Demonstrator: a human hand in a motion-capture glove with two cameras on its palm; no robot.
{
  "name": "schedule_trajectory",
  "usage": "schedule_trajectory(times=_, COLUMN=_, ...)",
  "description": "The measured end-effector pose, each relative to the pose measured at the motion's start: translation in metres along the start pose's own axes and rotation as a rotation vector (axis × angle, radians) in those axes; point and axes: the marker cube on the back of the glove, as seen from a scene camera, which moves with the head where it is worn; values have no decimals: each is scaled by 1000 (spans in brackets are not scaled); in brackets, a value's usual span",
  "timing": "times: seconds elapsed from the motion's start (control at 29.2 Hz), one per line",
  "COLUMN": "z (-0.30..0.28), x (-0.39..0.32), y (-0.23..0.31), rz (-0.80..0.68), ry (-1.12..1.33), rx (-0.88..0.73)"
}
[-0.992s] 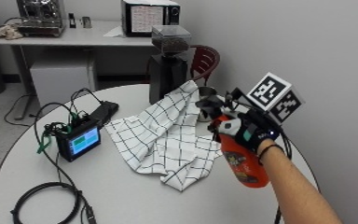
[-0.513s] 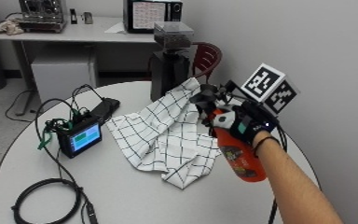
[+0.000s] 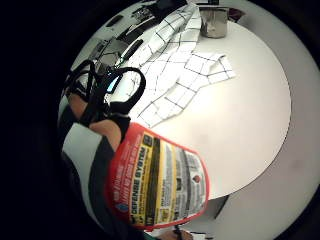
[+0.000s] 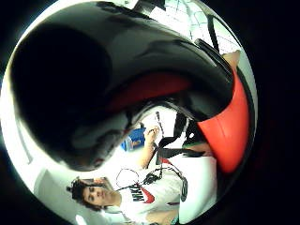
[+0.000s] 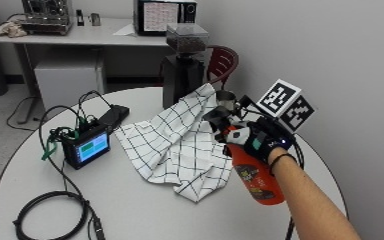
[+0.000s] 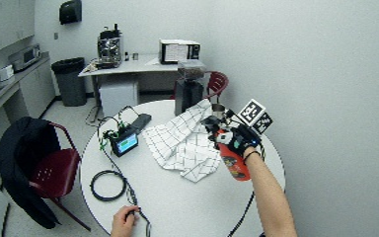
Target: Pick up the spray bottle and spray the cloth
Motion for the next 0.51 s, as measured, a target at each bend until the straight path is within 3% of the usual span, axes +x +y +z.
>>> schedule_trajectory(times=0.24, z=24, x=27, y=-1, rz=67, ry=9, rx=-72)
schedule_trajectory(times=0.51, z=-3, x=-17, y=8, rz=-123, ry=-91, rx=49)
